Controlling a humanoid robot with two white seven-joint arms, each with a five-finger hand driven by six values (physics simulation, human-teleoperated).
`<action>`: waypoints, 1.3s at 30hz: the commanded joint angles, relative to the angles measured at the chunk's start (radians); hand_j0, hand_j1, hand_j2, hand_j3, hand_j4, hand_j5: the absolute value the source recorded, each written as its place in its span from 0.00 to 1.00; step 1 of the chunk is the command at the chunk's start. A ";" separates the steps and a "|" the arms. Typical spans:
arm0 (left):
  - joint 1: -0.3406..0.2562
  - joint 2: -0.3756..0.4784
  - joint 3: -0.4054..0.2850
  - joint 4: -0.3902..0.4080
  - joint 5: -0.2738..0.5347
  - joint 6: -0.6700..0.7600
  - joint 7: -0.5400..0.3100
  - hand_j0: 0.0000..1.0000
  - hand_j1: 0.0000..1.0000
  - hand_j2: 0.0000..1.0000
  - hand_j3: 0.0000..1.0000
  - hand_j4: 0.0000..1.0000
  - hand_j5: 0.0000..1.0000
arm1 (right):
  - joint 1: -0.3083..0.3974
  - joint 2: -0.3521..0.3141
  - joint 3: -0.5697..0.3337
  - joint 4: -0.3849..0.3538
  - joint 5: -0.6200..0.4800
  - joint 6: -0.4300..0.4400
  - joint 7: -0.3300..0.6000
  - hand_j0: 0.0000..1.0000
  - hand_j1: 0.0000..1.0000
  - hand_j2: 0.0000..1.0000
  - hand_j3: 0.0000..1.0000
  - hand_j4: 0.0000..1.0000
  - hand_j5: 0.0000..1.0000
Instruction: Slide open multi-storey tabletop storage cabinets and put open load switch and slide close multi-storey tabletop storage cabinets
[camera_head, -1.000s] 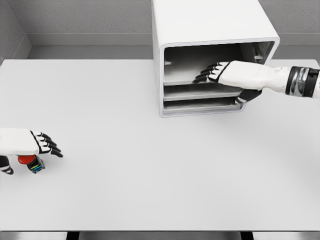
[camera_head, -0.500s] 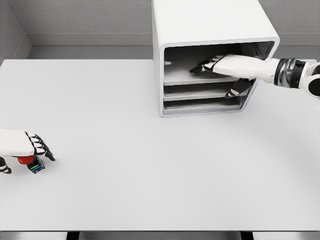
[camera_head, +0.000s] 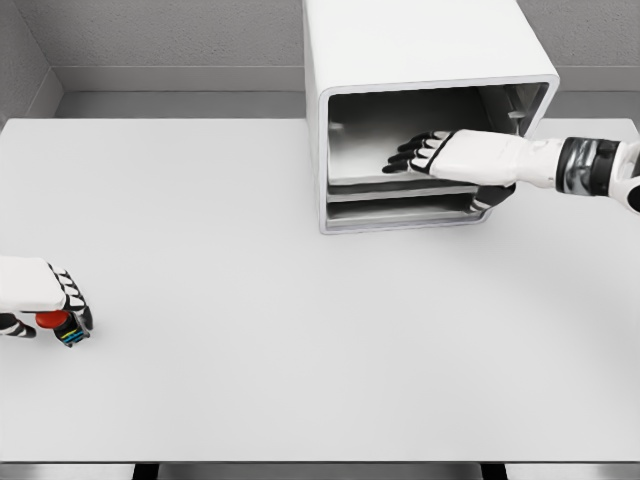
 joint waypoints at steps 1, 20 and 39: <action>0.000 -0.001 -0.012 0.000 0.002 0.001 -0.001 0.62 0.62 0.62 0.62 0.62 0.62 | 0.000 -0.011 0.015 -0.066 -0.086 -0.025 0.004 1.00 1.00 1.00 1.00 1.00 1.00; -0.063 -0.034 -0.003 -0.054 0.021 0.001 -0.001 0.39 0.39 0.39 0.39 0.39 0.39 | 0.087 -0.115 -0.040 -0.210 -0.091 -0.025 0.004 1.00 1.00 1.00 1.00 1.00 1.00; -0.287 -0.266 0.060 -0.080 0.082 0.001 -0.001 0.39 0.39 0.39 0.39 0.39 0.39 | 0.304 -0.261 -0.426 -0.290 -0.348 -0.025 0.004 1.00 1.00 1.00 1.00 1.00 1.00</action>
